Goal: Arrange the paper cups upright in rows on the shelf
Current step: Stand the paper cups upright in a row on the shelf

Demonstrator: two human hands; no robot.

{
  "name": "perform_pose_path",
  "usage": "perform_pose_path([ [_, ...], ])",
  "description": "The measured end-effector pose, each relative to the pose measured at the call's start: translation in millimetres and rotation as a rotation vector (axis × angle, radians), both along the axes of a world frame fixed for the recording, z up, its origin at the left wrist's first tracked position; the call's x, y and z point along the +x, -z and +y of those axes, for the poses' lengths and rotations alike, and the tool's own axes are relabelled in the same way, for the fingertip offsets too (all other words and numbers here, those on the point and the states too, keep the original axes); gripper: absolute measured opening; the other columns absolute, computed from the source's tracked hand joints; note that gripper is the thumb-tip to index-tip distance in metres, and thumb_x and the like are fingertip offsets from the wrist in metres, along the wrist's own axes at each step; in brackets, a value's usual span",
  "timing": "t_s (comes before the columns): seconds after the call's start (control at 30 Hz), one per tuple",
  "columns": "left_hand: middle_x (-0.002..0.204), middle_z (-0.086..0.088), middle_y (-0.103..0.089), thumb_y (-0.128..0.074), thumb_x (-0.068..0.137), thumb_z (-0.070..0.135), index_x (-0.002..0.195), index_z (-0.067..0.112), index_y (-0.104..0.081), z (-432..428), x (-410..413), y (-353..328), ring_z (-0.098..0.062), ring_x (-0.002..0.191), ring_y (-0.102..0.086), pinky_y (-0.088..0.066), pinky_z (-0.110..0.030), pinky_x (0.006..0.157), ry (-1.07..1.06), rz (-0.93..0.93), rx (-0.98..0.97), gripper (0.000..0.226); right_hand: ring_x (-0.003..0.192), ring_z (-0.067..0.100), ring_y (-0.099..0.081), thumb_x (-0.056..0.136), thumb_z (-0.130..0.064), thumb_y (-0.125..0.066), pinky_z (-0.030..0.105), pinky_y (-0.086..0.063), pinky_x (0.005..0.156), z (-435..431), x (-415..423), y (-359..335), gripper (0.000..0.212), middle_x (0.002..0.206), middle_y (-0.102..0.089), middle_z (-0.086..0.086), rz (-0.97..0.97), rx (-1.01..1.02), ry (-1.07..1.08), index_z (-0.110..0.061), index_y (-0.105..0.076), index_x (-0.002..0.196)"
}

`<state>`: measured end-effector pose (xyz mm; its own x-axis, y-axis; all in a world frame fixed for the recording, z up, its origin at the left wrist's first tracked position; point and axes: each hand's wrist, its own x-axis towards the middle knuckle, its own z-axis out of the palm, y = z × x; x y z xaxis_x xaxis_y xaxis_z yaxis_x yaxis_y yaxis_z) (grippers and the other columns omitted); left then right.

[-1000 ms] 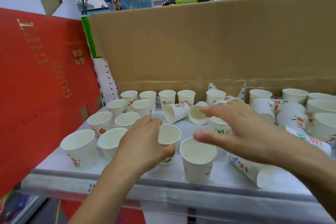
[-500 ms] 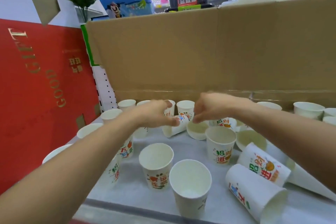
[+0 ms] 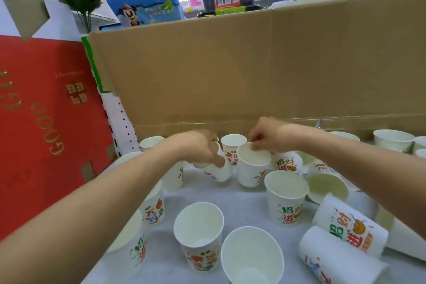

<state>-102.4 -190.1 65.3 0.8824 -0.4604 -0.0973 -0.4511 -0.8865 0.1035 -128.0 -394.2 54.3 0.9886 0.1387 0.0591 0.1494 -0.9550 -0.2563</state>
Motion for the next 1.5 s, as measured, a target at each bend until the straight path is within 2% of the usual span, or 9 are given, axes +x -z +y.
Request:
perform_pose_path([
  [0.1,0.114,-0.003,-0.062,-0.061,0.082,0.058,0.125,0.018,-0.055,0,1,-5,-0.025,0.096,-0.062,-0.054,-0.036,0.08,-0.055,0.021,0.073,0.058,0.067,0.021,-0.063,0.092,-0.013,-0.055,0.036,-0.055,0.068,8,1,3,0.018,0.084,-0.071,0.006,0.107,0.021,-0.043,-0.016,-0.071,0.084],
  [0.4,0.095,-0.003,-0.058,-0.035,0.086,0.074,0.11,0.021,-0.062,-6,6,19,-0.02,0.084,-0.056,-0.042,-0.029,0.063,-0.057,-0.108,0.32,0.064,0.051,0.008,-0.051,0.09,-0.01,-0.048,0.021,-0.043,0.057,29,-2,6,0.024,0.064,-0.071,-0.002,0.24,-0.082,-0.036,-0.012,-0.07,0.082],
  [0.5,0.111,-0.005,-0.059,-0.029,0.088,0.074,0.117,0.02,-0.061,-3,6,15,-0.025,0.098,-0.056,-0.046,-0.034,0.078,-0.041,-0.081,0.369,0.07,0.054,0.009,-0.051,0.093,-0.015,-0.049,0.022,-0.044,0.062,31,-8,5,0.025,0.068,-0.073,-0.001,0.281,-0.057,-0.042,-0.013,-0.07,0.08],
  [0.73,0.143,0.003,-0.051,-0.043,0.091,0.065,0.143,0.029,-0.042,-6,-10,-5,-0.021,0.122,-0.052,-0.043,-0.035,0.098,0.238,-0.128,-0.011,0.063,0.057,0.01,-0.054,0.093,-0.032,-0.056,0.02,-0.037,0.047,-30,-28,-26,0.021,0.07,-0.066,-0.005,-0.126,0.114,0.155,-0.026,-0.067,0.076],
  [0.8,0.151,0.007,-0.039,-0.054,0.082,0.069,0.148,0.035,-0.031,-21,-20,1,-0.017,0.132,-0.043,-0.038,-0.035,0.105,0.298,0.021,-0.056,0.077,0.07,0.022,-0.058,0.092,-0.033,-0.057,0.027,-0.044,0.056,-44,-29,-24,0.025,0.072,-0.064,-0.001,-0.054,0.039,0.249,-0.022,-0.064,0.071],
  [0.93,0.148,0.011,-0.041,-0.062,0.083,0.058,0.143,0.042,-0.036,-34,-22,7,-0.014,0.133,-0.039,-0.037,-0.031,0.103,0.308,0.087,0.028,0.067,0.096,0.024,-0.064,0.093,-0.042,-0.055,0.035,-0.05,0.082,-48,-26,-2,0.033,0.106,-0.068,0.004,0.159,-0.109,0.326,-0.015,-0.071,0.105],
  [1.23,0.14,0.008,-0.05,-0.059,0.093,0.04,0.138,0.031,-0.05,-70,12,5,-0.015,0.124,-0.047,-0.039,-0.03,0.099,0.448,-0.087,-0.089,0.047,0.085,0.016,-0.055,0.089,-0.011,-0.059,0.024,-0.04,0.073,-75,-36,-3,0.037,0.116,-0.064,0.001,0.039,-0.11,0.366,-0.017,-0.061,0.126],
  [1.43,0.115,0.011,-0.069,-0.063,0.091,0.035,0.118,0.032,-0.068,-112,32,23,-0.014,0.106,-0.06,-0.033,-0.029,0.091,0.608,-0.488,0.001,0.027,0.071,0.017,-0.057,0.083,-0.018,-0.063,0.026,-0.04,0.058,-87,-30,13,0.009,0.082,-0.068,-0.004,-0.126,-0.351,0.294,-0.021,-0.072,0.083],
  [1.5,0.108,0.011,-0.071,-0.065,0.089,0.036,0.113,0.031,-0.069,-115,37,23,-0.013,0.1,-0.061,-0.031,-0.029,0.089,0.625,-0.504,-0.014,0.025,0.056,0.014,-0.049,0.083,-0.011,-0.055,0.026,-0.034,0.048,-89,-27,14,0.023,0.061,-0.055,-0.005,-0.179,-0.363,0.314,-0.018,-0.061,0.063],
])
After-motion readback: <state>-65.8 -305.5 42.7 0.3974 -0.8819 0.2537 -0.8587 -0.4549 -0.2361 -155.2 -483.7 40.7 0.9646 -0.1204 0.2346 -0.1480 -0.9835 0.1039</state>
